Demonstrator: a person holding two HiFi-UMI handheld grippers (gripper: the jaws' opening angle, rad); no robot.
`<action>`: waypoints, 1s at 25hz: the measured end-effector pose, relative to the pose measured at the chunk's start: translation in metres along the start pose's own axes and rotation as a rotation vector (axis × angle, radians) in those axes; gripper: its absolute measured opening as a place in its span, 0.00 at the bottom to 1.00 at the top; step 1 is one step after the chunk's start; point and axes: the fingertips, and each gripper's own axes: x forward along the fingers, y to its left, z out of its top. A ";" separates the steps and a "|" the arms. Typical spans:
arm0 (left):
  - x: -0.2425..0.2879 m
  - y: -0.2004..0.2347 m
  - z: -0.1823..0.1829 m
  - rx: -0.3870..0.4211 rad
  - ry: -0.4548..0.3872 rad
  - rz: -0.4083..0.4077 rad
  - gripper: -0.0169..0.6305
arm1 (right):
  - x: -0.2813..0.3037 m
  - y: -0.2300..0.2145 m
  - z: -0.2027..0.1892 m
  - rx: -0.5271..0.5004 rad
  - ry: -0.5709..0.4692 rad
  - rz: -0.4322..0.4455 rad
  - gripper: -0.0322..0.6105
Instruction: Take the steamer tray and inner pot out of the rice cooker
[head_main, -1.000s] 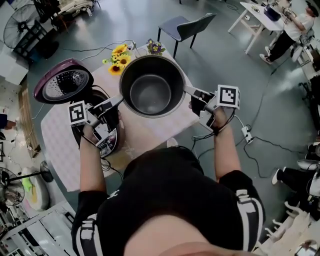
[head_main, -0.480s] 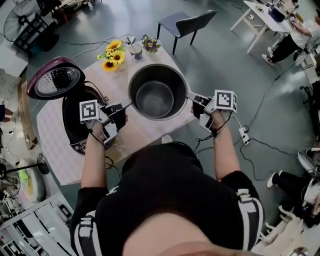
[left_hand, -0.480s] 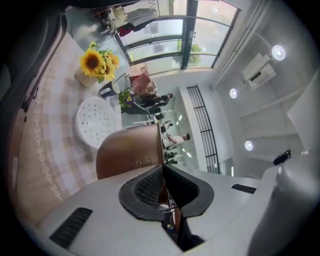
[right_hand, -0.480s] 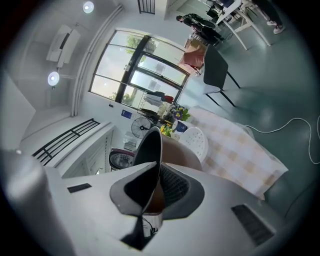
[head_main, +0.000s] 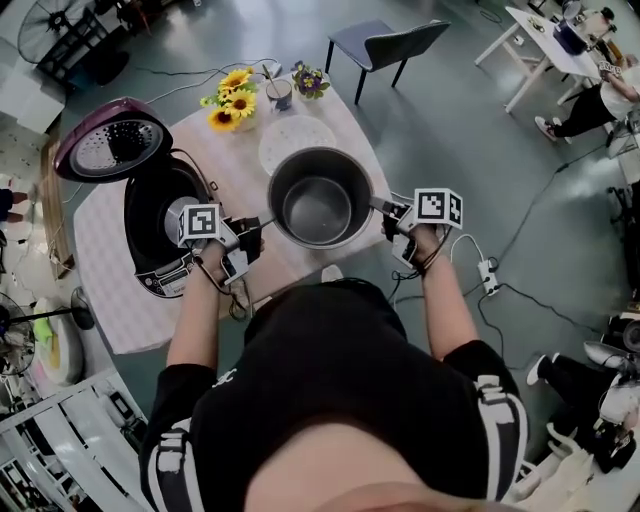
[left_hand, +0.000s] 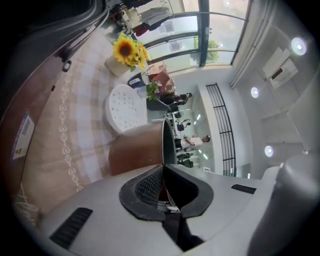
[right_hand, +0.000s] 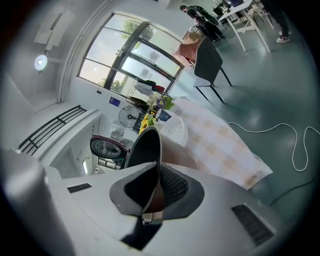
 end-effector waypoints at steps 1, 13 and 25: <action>0.002 0.007 -0.003 -0.016 0.000 0.015 0.05 | 0.001 -0.004 -0.001 -0.006 0.007 -0.010 0.07; 0.008 0.021 -0.030 -0.037 0.029 0.028 0.04 | 0.004 -0.016 -0.006 -0.049 0.045 -0.060 0.06; 0.008 0.048 -0.041 -0.007 0.070 0.129 0.04 | 0.016 -0.039 -0.029 -0.069 0.054 -0.170 0.06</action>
